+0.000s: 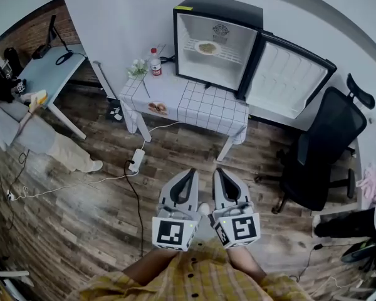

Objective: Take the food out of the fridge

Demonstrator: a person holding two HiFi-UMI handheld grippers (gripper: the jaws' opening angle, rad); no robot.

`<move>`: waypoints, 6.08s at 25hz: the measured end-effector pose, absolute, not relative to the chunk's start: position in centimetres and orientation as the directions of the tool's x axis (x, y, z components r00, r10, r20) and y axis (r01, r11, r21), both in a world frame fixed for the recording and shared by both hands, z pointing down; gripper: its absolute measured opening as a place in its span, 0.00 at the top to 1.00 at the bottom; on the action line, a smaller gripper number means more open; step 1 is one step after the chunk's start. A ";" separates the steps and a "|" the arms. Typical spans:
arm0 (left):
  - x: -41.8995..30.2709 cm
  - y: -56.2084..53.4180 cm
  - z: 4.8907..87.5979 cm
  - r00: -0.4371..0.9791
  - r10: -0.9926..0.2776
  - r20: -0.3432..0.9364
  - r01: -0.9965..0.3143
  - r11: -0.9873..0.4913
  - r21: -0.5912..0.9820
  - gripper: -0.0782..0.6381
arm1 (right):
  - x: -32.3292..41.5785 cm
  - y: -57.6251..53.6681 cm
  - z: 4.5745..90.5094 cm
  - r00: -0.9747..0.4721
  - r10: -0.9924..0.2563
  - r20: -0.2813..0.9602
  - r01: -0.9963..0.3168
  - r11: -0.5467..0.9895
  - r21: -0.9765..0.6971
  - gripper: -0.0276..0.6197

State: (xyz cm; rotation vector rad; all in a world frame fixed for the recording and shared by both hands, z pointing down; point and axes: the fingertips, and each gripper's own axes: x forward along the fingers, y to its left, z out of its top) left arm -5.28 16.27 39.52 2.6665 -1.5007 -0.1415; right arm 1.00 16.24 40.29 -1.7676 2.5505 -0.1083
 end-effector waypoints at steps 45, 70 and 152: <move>4.2 -13.8 39.0 0.509 -0.860 0.014 -0.852 -0.502 0.146 0.88 | 11.4 -12.2 40.2 -0.360 -0.930 0.074 -0.927 0.348 -0.137 0.95; 1.8 -32.5 39.2 0.634 -0.773 0.028 -0.762 -0.618 0.192 0.88 | 8.6 -29.8 40.2 -0.203 -0.970 0.132 -0.972 0.183 -0.150 0.95; 1.6 -34.3 41.2 0.556 -0.827 0.086 -0.828 -0.540 0.151 0.88 | 9.5 -47.0 56.2 -0.249 -0.966 0.069 0.058 -0.086 -0.995 0.93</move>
